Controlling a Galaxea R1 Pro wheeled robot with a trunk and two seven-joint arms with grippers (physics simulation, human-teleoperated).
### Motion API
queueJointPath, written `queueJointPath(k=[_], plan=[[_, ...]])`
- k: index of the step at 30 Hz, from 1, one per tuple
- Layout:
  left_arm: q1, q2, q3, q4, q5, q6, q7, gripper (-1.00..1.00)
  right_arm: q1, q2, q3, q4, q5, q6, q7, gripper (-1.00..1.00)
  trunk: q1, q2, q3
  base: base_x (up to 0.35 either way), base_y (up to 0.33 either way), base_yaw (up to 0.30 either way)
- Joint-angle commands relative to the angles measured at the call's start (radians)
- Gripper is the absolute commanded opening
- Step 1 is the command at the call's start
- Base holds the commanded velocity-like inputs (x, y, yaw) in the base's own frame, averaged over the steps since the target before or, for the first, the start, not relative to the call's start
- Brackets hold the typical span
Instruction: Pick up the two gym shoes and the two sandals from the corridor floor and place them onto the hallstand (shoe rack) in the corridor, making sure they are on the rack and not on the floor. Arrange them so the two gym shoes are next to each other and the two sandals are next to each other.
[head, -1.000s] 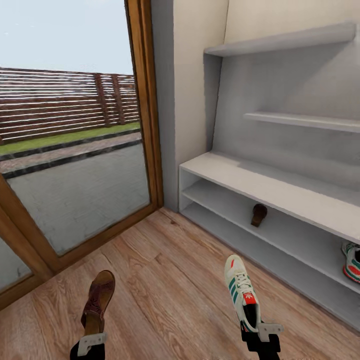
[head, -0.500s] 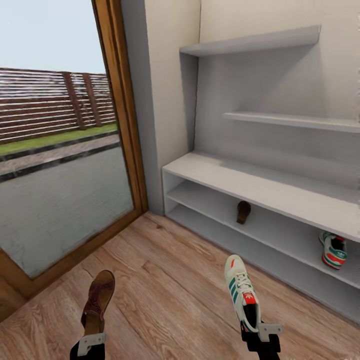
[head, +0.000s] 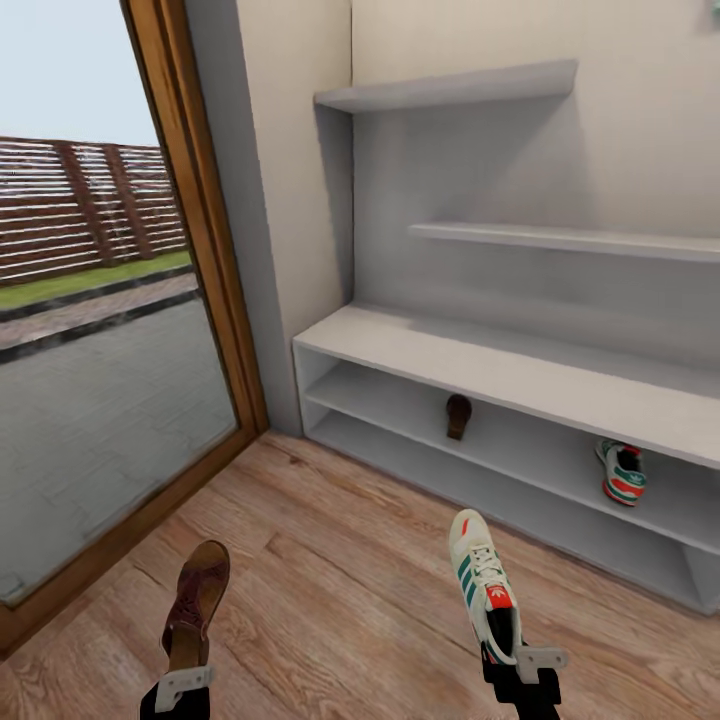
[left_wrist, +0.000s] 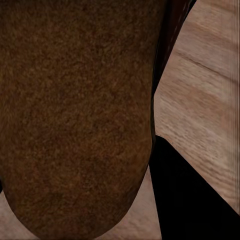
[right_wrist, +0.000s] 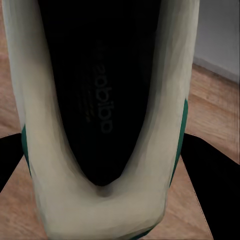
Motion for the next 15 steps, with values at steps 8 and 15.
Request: queueJointPath(k=[8,15], plan=[[0.0,0.0,0.007,0.001,0.001,-0.001,-0.011,-1.0,-0.001,0.0,0.009,0.0,-0.007,-0.002,-0.004,-1.0,0.0,0.0,-0.001,0.0,0.003,-0.263],[0.0,0.0,0.007,0.001,0.001,-0.001,-0.011,-1.0,-0.001,0.0,0.009,0.0,-0.007,-0.002,-0.004,-1.0,0.0,0.0,-0.001,0.0,0.002,-0.263]])
